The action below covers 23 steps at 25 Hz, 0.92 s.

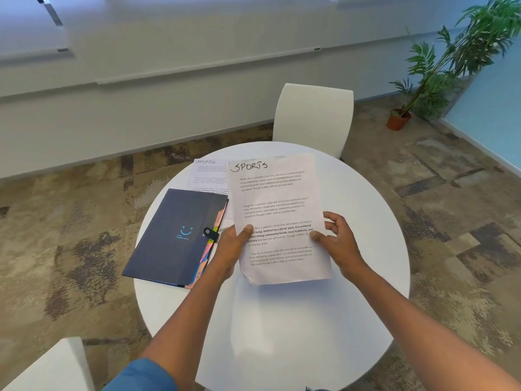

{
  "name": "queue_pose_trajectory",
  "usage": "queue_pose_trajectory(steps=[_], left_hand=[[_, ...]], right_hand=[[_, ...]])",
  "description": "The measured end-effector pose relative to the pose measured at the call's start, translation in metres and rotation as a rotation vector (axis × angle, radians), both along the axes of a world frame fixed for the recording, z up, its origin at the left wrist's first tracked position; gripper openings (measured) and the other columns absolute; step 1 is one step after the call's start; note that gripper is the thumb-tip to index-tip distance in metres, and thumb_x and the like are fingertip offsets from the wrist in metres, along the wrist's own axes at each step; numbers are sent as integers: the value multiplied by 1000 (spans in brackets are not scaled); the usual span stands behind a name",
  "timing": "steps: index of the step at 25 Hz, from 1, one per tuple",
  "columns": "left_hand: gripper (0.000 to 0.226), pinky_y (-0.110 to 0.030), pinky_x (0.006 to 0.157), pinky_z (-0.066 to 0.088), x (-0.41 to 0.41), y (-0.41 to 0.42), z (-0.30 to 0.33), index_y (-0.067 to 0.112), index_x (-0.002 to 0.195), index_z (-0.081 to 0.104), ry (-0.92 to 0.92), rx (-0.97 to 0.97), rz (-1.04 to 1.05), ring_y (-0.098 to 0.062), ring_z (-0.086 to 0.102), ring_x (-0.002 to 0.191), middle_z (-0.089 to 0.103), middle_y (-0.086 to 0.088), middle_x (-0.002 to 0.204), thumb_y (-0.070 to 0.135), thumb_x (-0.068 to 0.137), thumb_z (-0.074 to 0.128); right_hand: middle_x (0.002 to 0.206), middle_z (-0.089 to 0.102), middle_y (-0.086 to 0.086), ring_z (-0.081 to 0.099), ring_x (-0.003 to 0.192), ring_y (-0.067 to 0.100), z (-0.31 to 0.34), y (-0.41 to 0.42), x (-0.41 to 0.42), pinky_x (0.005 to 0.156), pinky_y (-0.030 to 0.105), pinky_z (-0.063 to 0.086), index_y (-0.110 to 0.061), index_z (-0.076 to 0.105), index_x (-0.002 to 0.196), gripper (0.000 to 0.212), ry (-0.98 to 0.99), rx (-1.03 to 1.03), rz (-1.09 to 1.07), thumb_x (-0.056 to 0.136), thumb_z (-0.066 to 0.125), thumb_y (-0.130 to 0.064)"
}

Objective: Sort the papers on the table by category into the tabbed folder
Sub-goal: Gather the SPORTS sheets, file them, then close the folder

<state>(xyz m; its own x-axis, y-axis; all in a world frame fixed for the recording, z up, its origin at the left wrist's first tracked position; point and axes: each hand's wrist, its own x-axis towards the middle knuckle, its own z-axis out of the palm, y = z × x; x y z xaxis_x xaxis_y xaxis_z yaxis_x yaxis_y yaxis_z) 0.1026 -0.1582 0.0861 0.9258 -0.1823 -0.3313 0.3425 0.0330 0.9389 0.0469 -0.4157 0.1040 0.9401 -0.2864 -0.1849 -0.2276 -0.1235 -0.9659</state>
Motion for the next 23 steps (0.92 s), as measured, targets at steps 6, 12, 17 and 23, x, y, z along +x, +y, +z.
queue_pose_trajectory(steps=[6, 12, 17, 23], left_hand=[[39, -41, 90, 57, -5, 1, 0, 17, 129, 61, -28, 23, -93, -23, 70, 108, 72, -3, 119, 39, 96, 59], [45, -29, 87, 56, -12, 2, -8, 17, 128, 61, -68, 86, -84, -18, 68, 108, 72, 1, 119, 40, 90, 63], [31, -38, 90, 53, -20, -1, -21, 22, 127, 61, -26, 227, -113, -26, 61, 112, 68, 2, 120, 18, 97, 61], [29, -49, 91, 53, -21, -7, -25, 24, 127, 59, -47, 308, -45, -30, 61, 108, 68, 0, 117, 20, 98, 58]], right_hand=[[104, 75, -2, 72, 96, 21, 3, 4, 6, 88, 42, 58, -22, 69, 104, 23, 7, 19, 44, 87, 71, -7], [101, 75, -9, 71, 94, 17, -6, 7, -7, 83, 35, 59, -31, 69, 99, 22, -1, 5, 35, 88, 72, -12], [105, 71, -2, 68, 98, 22, -26, 4, -18, 74, 23, 52, -22, 65, 108, 20, 84, -138, 32, 92, 65, -11], [109, 70, -2, 66, 98, 19, -32, 2, -21, 75, 20, 50, -16, 65, 118, 25, 105, -169, 33, 94, 62, -10]])
